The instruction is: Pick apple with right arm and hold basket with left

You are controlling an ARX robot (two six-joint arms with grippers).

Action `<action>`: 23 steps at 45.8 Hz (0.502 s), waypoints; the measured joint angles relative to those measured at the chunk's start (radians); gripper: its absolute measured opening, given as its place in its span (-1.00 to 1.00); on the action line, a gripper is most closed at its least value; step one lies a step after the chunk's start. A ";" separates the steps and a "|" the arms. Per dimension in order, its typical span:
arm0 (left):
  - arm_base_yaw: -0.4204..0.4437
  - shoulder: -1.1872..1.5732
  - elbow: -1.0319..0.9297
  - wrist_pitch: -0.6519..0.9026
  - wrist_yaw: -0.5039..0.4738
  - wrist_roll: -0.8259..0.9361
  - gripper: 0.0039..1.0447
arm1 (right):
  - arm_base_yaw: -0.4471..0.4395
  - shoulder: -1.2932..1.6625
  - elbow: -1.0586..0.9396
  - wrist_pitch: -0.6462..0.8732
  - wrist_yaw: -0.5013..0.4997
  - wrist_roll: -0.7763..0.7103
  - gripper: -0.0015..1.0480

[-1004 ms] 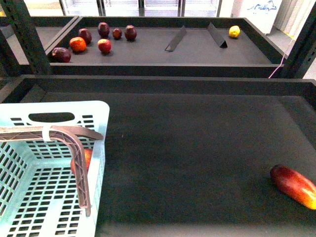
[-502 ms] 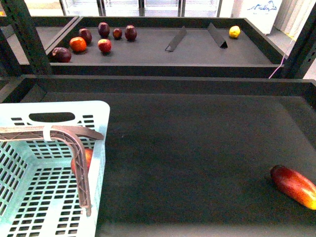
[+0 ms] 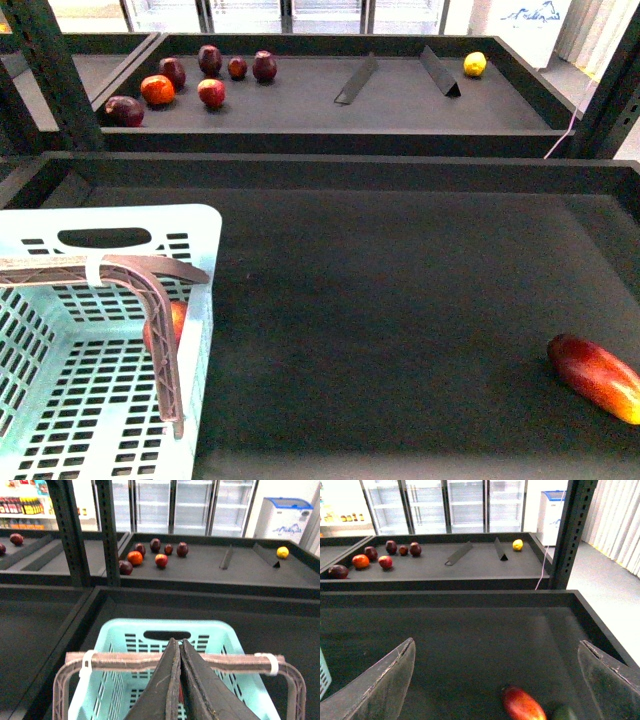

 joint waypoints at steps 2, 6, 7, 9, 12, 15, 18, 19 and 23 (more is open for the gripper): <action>0.000 -0.043 0.000 -0.023 0.000 0.000 -0.94 | 0.000 0.000 0.000 0.000 0.000 0.000 0.83; 0.000 -0.056 0.000 -0.028 0.000 0.000 -0.94 | 0.000 0.000 0.000 0.000 0.000 0.000 0.83; 0.000 -0.057 0.000 -0.028 0.000 0.000 -0.94 | 0.000 0.000 0.000 0.000 0.000 0.000 0.83; 0.000 -0.058 0.000 -0.029 0.000 0.000 -0.94 | 0.000 0.000 0.000 0.000 0.000 0.000 0.83; 0.000 -0.058 0.000 -0.030 0.000 0.000 -0.94 | 0.000 0.000 0.000 0.000 0.000 0.000 0.83; 0.000 -0.059 0.000 -0.030 0.000 0.000 -0.94 | 0.000 0.000 0.000 0.000 0.000 0.000 0.83; 0.000 -0.059 0.000 -0.030 0.000 0.000 -0.94 | 0.000 0.000 0.000 0.000 0.000 0.000 0.83; 0.000 -0.059 0.000 -0.030 0.000 0.000 -0.94 | 0.000 0.000 0.000 0.000 0.000 0.000 0.83; 0.000 -0.059 0.000 -0.030 0.000 0.000 -0.94 | 0.000 0.000 0.000 0.000 0.000 0.000 0.83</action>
